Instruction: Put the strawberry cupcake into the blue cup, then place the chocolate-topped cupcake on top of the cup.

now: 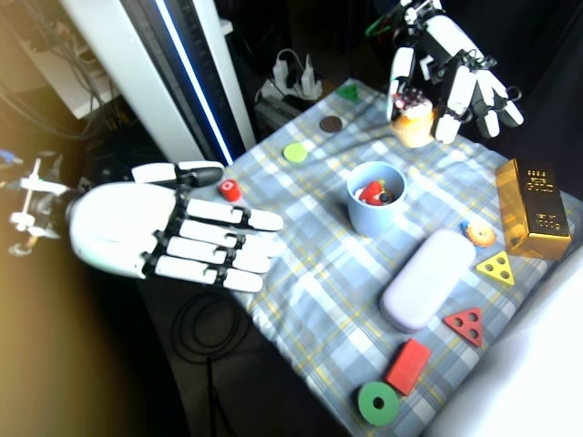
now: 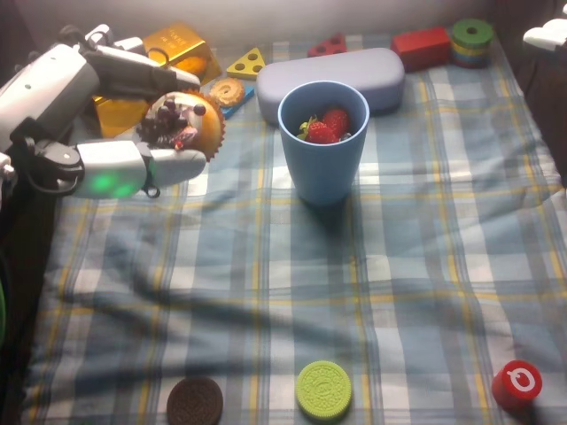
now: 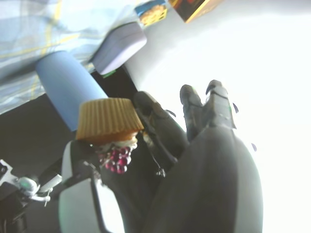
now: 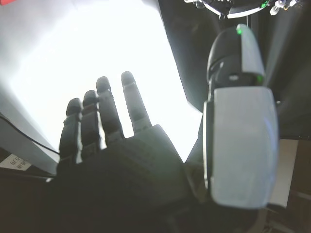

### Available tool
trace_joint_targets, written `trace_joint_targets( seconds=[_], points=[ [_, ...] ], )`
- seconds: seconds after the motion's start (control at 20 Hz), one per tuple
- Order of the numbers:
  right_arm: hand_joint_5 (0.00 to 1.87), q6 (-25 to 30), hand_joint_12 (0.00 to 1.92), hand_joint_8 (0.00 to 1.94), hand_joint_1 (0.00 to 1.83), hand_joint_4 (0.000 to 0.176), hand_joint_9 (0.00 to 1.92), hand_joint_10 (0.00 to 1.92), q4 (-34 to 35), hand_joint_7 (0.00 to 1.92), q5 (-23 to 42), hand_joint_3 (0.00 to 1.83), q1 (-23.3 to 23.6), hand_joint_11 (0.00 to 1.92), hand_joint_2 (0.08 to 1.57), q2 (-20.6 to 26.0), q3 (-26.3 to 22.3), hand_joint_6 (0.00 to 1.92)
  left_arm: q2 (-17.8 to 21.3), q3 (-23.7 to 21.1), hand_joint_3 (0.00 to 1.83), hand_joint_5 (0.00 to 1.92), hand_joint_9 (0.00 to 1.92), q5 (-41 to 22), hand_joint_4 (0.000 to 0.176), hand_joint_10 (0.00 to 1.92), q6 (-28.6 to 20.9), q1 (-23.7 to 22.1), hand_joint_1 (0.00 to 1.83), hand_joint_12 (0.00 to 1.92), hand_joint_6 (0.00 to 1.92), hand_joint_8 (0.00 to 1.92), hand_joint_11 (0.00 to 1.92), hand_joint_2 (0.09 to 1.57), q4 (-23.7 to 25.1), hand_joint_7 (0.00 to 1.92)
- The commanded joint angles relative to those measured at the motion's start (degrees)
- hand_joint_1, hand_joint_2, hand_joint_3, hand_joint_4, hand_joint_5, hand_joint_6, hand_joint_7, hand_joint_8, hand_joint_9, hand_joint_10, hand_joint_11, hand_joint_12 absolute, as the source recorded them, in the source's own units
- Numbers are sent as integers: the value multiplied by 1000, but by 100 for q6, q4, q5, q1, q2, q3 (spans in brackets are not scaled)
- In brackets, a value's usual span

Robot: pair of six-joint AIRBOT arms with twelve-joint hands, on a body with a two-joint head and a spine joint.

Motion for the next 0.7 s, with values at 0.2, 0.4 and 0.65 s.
trace_joint_targets(
  seconds=[0.2,0.4,0.65],
  points=[
    [46,43,0,0,0,23,0,0,192,128,691,5,44,0,986,3,6,0,-60,102,2,956,329,-594,97,5,-42,-329,1019,0,2,30,0,933,390,874],
    [42,43,0,6,16,22,0,0,193,136,691,8,28,0,1001,2,5,2,-234,253,0,942,237,-398,9,4,-42,-569,1034,0,2,18,0,924,531,701],
    [46,43,0,7,19,14,0,0,193,149,693,2,26,0,993,-4,7,3,-465,447,0,960,180,-176,40,0,-42,-895,1000,0,1,0,0,904,713,489]
  ],
)
